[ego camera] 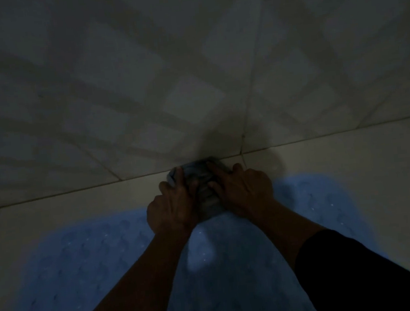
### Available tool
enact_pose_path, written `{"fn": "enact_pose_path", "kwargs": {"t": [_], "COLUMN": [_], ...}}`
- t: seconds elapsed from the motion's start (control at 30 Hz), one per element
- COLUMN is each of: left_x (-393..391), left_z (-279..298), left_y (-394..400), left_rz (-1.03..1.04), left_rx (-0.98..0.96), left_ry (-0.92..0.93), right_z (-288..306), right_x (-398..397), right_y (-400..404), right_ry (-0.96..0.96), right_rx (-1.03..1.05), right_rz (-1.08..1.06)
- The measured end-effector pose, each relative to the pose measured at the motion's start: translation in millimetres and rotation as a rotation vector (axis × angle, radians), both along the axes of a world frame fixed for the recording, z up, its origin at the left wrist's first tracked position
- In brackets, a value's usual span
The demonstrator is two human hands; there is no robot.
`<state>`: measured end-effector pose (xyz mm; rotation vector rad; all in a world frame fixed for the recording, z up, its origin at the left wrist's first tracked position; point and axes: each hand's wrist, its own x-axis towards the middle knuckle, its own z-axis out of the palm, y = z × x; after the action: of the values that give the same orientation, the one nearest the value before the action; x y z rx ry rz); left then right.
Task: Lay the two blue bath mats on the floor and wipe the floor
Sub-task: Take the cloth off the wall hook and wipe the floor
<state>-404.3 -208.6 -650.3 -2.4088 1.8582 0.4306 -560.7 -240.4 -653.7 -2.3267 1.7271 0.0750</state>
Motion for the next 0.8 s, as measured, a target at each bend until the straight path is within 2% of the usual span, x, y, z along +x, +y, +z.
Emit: {"fn": "enact_pose_path", "kwargs": {"t": [0.23, 0.63, 0.8], "left_x": [-74, -217, -259], "left_z": [-5, -1, -5], "left_y": [-13, -42, -55], "left_rz": [-0.073, -0.223, -0.3], "left_rx": [-0.025, 0.006, -0.012], "left_ry": [-0.068, 0.056, 0.071], "right_z": [-2, -3, -3], "right_x": [-75, -206, -248], "right_y": [-10, -19, -27], "right_ry": [0.04, 0.048, 0.136], "right_rx": [-0.021, -0.008, -0.089], "right_rz": [-0.033, -0.294, -0.299]}}
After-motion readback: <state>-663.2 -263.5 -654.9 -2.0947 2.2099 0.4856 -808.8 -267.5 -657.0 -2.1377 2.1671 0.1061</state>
